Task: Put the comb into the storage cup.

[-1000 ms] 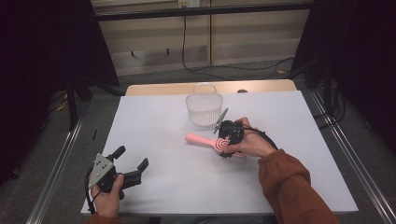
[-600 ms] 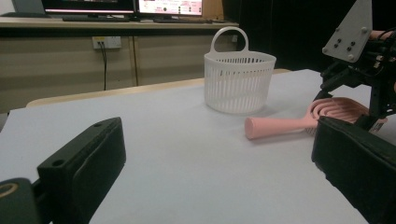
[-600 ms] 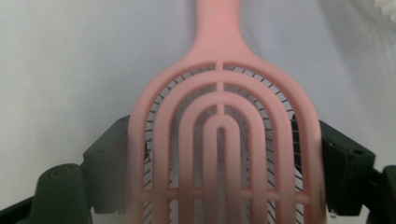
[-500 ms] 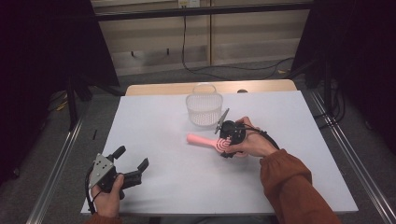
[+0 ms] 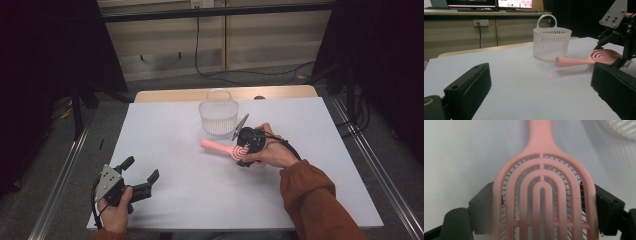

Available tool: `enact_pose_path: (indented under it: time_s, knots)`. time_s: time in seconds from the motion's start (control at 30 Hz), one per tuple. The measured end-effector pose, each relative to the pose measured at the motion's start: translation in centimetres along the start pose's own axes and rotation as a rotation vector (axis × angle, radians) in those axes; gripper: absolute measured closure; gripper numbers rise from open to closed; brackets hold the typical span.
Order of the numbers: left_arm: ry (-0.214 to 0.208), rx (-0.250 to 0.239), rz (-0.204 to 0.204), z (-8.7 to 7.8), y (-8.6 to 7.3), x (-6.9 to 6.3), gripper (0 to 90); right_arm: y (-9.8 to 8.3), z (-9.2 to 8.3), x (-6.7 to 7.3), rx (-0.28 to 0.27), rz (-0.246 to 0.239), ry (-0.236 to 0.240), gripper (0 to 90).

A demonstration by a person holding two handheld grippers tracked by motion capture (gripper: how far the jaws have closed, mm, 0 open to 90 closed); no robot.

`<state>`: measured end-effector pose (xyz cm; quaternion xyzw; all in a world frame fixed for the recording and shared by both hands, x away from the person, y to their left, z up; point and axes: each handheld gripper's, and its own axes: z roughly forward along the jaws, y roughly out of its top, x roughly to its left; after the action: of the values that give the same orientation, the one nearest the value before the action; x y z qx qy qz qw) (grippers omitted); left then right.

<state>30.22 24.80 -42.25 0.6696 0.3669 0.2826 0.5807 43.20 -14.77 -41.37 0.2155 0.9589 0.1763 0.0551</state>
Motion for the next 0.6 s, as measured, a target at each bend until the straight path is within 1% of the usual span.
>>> enact_pose_path:
  time_s: [0.1,0.17,0.23,0.3,0.33,0.47,0.5,0.6]
  knots:
    - [0.000,-0.001,-0.001,0.0,0.0,0.0,3.2,0.0,-0.1,0.0,-0.008,-0.001,-0.001,19.4]
    - [0.000,0.000,-0.001,0.0,0.0,0.0,3.2,0.0,-0.3,0.1,-0.008,0.009,-0.001,19.4]
    - [0.000,-0.001,-0.001,0.0,0.0,0.0,3.2,0.0,-0.5,0.1,-0.019,-0.010,-0.011,19.4]
    - [0.000,-0.001,0.000,0.0,0.0,0.0,3.2,0.0,-0.6,0.1,-0.023,-0.012,-0.013,19.5]
    - [0.000,-0.001,0.000,0.0,0.0,0.0,3.2,0.0,-0.6,0.2,-0.030,0.000,-0.017,19.4]
    - [-0.001,0.000,-0.001,0.0,0.0,0.0,3.2,0.1,-0.9,0.3,-0.045,-0.001,-0.011,19.4]
    - [0.000,-0.001,-0.001,0.0,0.0,0.0,3.2,0.1,-1.0,0.4,-0.055,0.008,-0.012,19.5]
    - [0.001,-0.001,0.000,0.0,0.0,0.0,3.2,0.1,-1.1,0.4,-0.060,0.010,-0.014,19.4]
